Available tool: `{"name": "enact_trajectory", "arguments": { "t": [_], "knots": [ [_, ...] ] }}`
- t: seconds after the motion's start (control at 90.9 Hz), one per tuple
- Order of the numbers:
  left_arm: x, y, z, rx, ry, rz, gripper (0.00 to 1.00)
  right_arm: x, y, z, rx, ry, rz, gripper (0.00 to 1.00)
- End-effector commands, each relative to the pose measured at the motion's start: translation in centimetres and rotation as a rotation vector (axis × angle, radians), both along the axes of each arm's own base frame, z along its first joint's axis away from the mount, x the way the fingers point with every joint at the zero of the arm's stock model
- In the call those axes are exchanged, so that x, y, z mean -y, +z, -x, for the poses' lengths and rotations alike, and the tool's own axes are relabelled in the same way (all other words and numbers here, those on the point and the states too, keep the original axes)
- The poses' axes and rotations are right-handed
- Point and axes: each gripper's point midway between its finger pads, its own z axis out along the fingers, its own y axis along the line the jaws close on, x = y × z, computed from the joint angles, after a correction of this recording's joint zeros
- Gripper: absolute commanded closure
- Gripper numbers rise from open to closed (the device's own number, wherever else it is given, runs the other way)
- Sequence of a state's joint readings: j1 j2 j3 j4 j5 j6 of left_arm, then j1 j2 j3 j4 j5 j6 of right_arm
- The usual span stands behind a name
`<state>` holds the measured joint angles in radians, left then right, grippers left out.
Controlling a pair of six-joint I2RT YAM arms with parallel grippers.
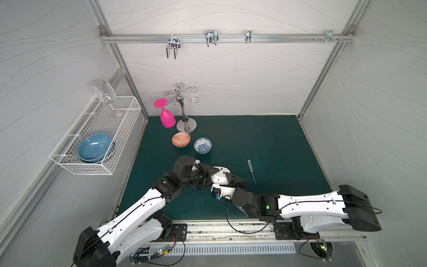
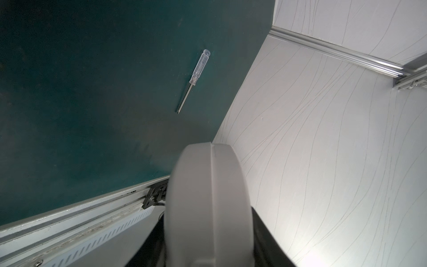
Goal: Remove the battery from the alarm
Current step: Pick up the alarm from the center of the board.
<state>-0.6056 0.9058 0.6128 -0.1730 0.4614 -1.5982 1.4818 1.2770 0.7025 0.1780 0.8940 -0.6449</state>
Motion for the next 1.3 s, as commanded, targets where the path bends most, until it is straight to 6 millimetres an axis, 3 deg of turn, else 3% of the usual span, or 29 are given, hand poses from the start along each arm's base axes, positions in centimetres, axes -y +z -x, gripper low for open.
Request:
{"name": "enact_trajectory", "arguments": {
  "t": [0.0, 0.044, 0.132, 0.264, 0.308, 0.352, 0.484, 0.671, 0.792, 0.88, 1.013, 1.156, 1.288],
  "knots": [
    [0.5, 1.4, -0.7, 0.100, -0.016, 0.029, 0.71, -0.1, 2.7, -0.3, -0.066, -0.048, -0.169, 0.59],
    [0.5, 1.6, -0.8, 0.121, -0.019, 0.025, 0.77, 0.2, 2.4, -0.6, -0.092, -0.057, -0.169, 0.56],
    [0.2, 2.0, -1.2, 0.192, -0.015, -0.005, 0.84, 1.0, 1.8, -0.9, -0.200, -0.060, -0.183, 0.42],
    [-1.2, 1.9, -2.7, 0.352, 0.023, -0.124, 0.90, 2.7, 0.7, -0.1, -0.438, -0.029, -0.216, 0.05],
    [-1.8, 1.9, -3.3, 0.413, 0.033, -0.177, 0.95, 3.2, 0.4, 0.4, -0.536, -0.013, -0.239, 0.01],
    [-2.4, 1.6, -4.0, 0.486, 0.033, -0.253, 1.00, 3.8, 0.0, 1.0, -0.640, 0.000, -0.263, 0.01],
    [-3.3, -0.1, -5.3, 0.618, 0.002, -0.417, 1.00, 5.9, -0.6, 0.8, -0.978, -0.066, -0.447, 0.01],
    [-0.4, -4.2, -4.8, 0.630, -0.147, -0.351, 1.00, 8.9, -1.9, -2.6, -1.364, -0.317, -0.834, 0.01],
    [1.7, -6.5, -4.3, 0.605, -0.207, -0.270, 1.00, 9.2, -2.7, -4.2, -1.558, -0.367, -1.083, 0.01],
    [3.3, -7.1, -4.1, 0.608, -0.245, -0.243, 1.00, 9.4, -4.0, -4.8, -1.585, -0.416, -1.165, 0.02],
    [5.2, -8.5, -4.0, 0.578, -0.288, -0.209, 1.00, 9.9, -6.1, -5.5, -1.593, -0.525, -1.211, 0.14],
    [6.1, -9.8, -4.6, 0.557, -0.267, -0.187, 1.00, 10.0, -8.1, -6.0, -1.563, -0.612, -1.252, 0.28],
    [6.6, -11.2, -4.8, 0.531, -0.259, -0.182, 1.00, 9.3, -9.0, -6.0, -1.505, -0.647, -1.221, 0.34]
  ]
}}
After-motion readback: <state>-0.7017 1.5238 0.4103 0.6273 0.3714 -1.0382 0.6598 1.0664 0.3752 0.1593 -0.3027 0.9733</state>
